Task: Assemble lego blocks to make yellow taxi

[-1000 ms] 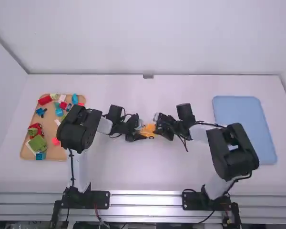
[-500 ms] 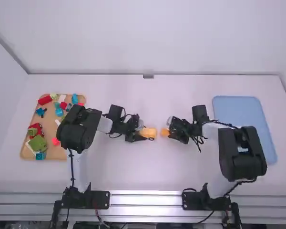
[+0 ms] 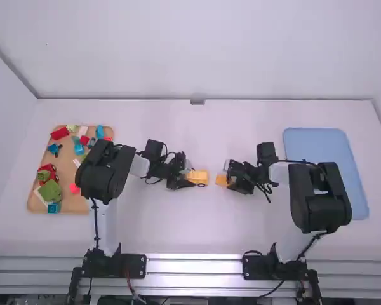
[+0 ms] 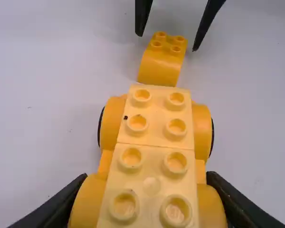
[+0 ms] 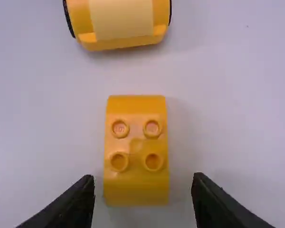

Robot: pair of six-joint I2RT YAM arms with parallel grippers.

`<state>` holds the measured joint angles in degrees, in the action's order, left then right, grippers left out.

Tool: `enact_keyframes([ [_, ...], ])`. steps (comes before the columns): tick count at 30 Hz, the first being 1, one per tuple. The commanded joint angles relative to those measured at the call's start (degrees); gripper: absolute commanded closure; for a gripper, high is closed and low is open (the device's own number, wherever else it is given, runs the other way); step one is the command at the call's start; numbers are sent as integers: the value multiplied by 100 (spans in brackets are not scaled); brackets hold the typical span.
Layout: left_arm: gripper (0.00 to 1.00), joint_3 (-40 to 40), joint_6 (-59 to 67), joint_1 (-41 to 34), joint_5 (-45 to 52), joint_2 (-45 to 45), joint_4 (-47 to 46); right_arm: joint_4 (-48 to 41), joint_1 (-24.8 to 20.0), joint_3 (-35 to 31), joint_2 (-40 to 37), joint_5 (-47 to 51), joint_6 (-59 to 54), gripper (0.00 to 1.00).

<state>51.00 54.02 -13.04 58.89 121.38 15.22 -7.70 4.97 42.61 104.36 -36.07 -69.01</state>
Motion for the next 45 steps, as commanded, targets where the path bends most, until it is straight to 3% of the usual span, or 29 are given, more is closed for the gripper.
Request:
enact_keyframes([
  [1,91,-81,-63,-24,-284,109,-129,-20,-26,96,81,-273,-52,46],
  [6,91,-81,-63,-26,-286,109,-129,15,-262,39,105,-1401,-575,46],
  [15,90,-79,-63,-26,-282,107,28,1836,-446,-289,1110,-2223,195,43],
  [22,89,-76,-70,2,-236,109,4,1764,-490,-254,1202,-2721,-22,42],
  [28,89,-76,-68,-4,-243,109,22,1556,-726,-247,782,-3303,-13,30],
  [30,89,-76,-70,-4,-238,107,17,1392,-741,-251,669,-3327,-26,25],
  [33,89,-76,-66,2,-240,109,22,1231,-647,-393,483,-3108,-28,4],
  [34,89,-76,-66,-15,-243,109,22,1279,-584,-459,459,-3056,-22,1],
  [39,89,-76,-66,-26,-260,109,24,1941,-310,-793,468,-2855,527,1],
  [45,89,-74,-66,-22,-243,107,28,4105,31,-1532,468,-1891,2302,2],
])
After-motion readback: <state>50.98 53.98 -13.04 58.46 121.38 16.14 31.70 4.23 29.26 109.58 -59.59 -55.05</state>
